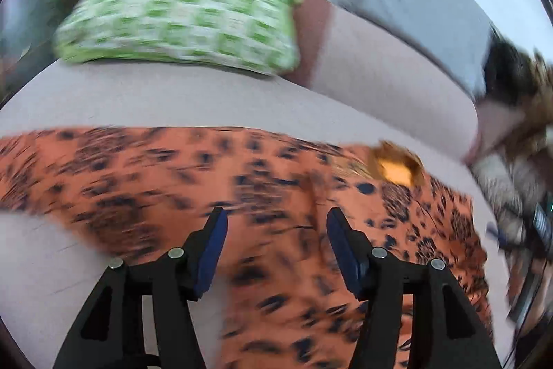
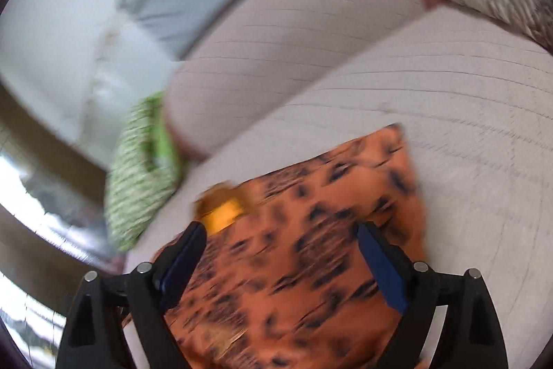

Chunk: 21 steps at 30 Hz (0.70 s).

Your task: Fold small clothes

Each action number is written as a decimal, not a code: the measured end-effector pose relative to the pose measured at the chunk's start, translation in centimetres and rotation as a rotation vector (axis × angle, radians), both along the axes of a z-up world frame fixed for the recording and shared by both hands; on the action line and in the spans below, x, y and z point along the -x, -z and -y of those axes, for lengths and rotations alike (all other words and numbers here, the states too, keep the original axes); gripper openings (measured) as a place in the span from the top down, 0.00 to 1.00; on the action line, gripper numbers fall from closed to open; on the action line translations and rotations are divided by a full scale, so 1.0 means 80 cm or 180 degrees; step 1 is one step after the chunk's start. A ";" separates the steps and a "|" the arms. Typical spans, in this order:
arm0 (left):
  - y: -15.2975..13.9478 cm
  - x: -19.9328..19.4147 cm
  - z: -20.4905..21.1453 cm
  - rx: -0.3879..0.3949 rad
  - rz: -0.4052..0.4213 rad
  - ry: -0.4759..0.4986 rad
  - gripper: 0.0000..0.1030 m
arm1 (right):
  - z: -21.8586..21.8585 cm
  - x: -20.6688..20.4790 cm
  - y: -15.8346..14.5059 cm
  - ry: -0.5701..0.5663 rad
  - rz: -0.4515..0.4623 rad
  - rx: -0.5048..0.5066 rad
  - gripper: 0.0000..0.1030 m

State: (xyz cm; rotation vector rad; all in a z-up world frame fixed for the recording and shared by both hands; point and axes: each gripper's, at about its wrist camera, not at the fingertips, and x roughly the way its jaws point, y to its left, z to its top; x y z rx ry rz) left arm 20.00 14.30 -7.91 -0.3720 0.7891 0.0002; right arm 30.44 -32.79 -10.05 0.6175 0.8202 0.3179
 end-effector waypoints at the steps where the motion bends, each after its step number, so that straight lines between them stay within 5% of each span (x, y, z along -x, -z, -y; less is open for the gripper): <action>1: 0.002 0.011 -0.022 0.0101 -0.0011 -0.0124 0.41 | -0.010 -0.002 0.021 -0.0049 -0.0226 0.0231 0.04; 2: 0.006 0.024 -0.054 0.0289 -0.0043 -0.0302 0.41 | -0.011 -0.006 0.049 0.0021 -0.0599 0.0391 0.05; 3: 0.010 0.029 -0.079 0.0431 -0.0067 -0.0437 0.41 | -0.012 0.000 0.056 0.0101 -0.0604 0.0402 0.09; 7: 0.024 0.072 -0.191 0.0888 -0.0028 -0.1064 0.41 | -0.050 0.071 -0.010 0.0021 -0.0059 0.0424 0.09; 12: 0.058 0.099 -0.300 0.1523 -0.0028 -0.1730 0.40 | -0.085 0.153 -0.024 -0.0188 -0.0051 0.0671 0.09; 17: 0.089 0.111 -0.353 0.2024 0.0017 -0.2202 0.40 | -0.057 0.179 -0.012 -0.0030 -0.0087 0.0709 0.09; 21: 0.089 0.100 -0.366 0.2111 0.0046 -0.2393 0.40 | -0.044 0.185 -0.004 0.0102 -0.0138 0.0664 0.09</action>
